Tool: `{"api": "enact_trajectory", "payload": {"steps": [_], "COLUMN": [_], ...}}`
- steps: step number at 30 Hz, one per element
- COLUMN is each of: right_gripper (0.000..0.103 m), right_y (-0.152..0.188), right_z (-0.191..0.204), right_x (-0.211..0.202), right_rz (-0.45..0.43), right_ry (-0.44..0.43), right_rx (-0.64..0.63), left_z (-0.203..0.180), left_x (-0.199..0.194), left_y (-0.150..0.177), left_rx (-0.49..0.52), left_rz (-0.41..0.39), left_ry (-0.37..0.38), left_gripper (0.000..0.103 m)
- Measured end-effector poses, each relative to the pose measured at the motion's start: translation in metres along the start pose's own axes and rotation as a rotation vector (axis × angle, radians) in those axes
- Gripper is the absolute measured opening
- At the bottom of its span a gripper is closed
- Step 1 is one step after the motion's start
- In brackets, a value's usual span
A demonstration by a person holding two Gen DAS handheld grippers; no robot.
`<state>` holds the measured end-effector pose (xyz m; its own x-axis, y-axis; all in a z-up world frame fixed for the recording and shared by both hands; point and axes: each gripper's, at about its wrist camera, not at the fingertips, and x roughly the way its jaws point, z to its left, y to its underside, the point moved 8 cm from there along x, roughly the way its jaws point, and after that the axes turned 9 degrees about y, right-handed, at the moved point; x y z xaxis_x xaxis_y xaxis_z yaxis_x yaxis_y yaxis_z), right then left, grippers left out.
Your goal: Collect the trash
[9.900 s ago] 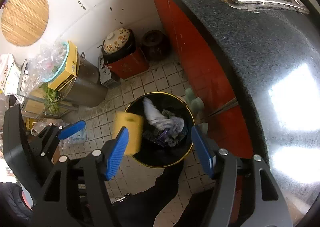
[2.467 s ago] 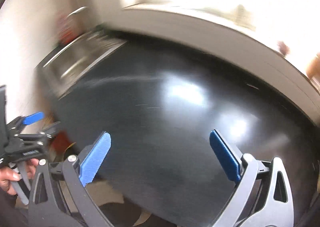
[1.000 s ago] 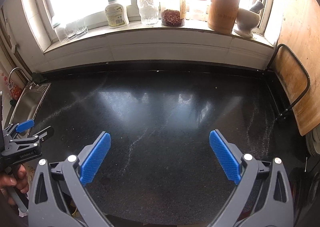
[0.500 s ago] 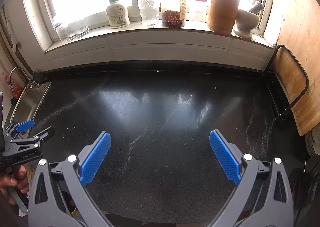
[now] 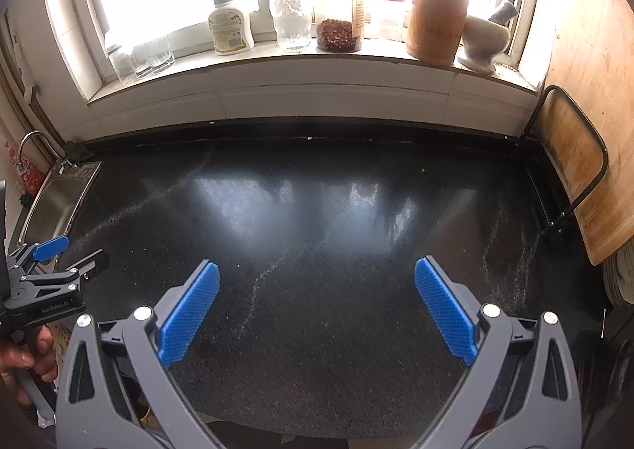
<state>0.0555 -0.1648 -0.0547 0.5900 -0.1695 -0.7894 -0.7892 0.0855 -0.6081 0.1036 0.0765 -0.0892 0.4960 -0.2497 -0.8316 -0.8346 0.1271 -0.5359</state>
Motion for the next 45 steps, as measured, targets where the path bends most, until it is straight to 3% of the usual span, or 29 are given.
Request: {"api": "enact_trajectory", "payload": {"steps": [45], "right_gripper": [0.096], "right_y": [-0.0022], "right_z": [0.0010], "right_x": [0.0016], "right_rz": [-0.005], "right_ry": [-0.007], "right_rx": [0.001], "left_z": [0.0019], "left_x": [-0.0006], "left_y": [0.0006], "left_rx": [0.011], "left_rz": [0.010], "left_ry": [-0.003], "left_gripper": [0.096]}}
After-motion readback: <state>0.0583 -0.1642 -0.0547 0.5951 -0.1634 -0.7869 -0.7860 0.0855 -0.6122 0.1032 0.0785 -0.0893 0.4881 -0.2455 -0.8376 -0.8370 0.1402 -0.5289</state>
